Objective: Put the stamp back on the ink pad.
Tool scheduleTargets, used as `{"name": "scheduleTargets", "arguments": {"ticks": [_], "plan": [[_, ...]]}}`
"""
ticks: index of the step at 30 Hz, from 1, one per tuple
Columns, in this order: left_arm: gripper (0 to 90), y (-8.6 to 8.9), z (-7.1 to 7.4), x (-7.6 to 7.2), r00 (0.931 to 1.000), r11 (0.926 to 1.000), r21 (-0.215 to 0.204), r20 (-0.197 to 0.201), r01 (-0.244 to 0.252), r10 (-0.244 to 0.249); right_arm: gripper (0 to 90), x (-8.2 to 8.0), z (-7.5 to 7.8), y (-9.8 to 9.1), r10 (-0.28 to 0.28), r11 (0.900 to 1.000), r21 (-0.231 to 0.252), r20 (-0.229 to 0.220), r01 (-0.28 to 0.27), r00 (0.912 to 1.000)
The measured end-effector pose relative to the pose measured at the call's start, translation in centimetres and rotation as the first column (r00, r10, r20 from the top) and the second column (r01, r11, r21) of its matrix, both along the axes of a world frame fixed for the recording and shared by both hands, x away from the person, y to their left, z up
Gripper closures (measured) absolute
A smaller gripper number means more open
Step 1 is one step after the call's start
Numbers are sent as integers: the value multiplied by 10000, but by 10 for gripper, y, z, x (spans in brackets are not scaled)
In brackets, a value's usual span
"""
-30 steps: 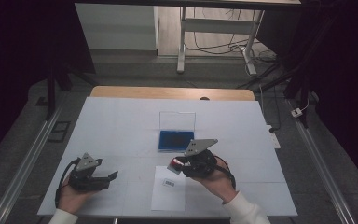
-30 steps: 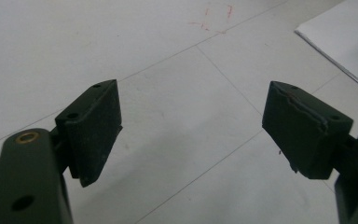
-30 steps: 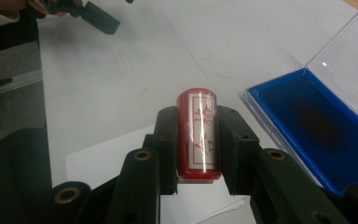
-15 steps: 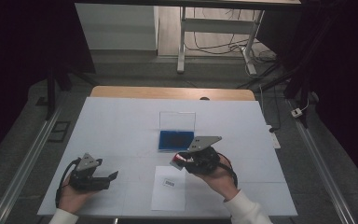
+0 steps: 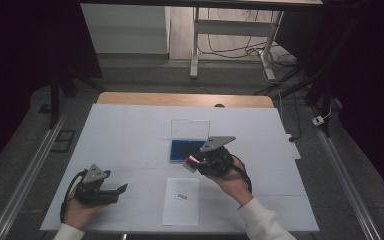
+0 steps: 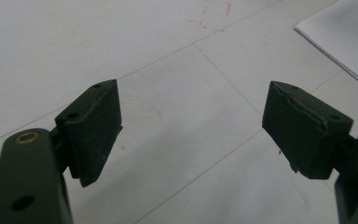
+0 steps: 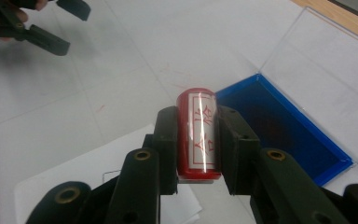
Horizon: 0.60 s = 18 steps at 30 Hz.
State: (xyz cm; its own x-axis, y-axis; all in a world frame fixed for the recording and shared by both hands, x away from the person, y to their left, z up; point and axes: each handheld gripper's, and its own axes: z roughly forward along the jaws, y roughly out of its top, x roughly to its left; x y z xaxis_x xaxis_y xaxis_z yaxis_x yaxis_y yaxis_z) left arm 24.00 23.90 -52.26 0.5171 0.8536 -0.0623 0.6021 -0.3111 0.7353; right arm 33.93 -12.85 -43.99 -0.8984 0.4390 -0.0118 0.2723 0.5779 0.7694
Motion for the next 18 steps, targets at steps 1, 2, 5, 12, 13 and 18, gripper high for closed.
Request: {"name": "scheduleTargets", "arguments": {"ticks": [1, 2, 5, 12, 13, 18], "plan": [[200, 0, 0, 0, 10000, 10000, -4, 0, -12, 12, 696, 2, 0, -1, -55, 10000, -5, -6, 55, 10000], [200, 0, 0, 0, 10000, 10000, -21, -7, -23, 23, 697, 5, 0, -1, -102, 9999, 57, -20, 102, 9999], [200, 0, 0, 0, 10000, 10000, -31, -20, -10, 10, 696, 12, 0, -1, -259, 9996, 88, -105, 260, 9996], [200, 1, 0, 0, 10000, 10000, -69, -25, 6, -6, 697, 27, -5, 6, -506, 9987, -118, -336, 502, 9982], [200, 1, 0, 1, 10000, 10000, -66, -26, 6, -6, 697, 29, -6, 6, -504, 9987, -115, -358, 501, 9981], [200, 1, 0, 1, 10000, 9999, -105, -4, 11, -11, 697, 40, -8, 13, -681, 9974, -267, -444, 670, 9967]]}}
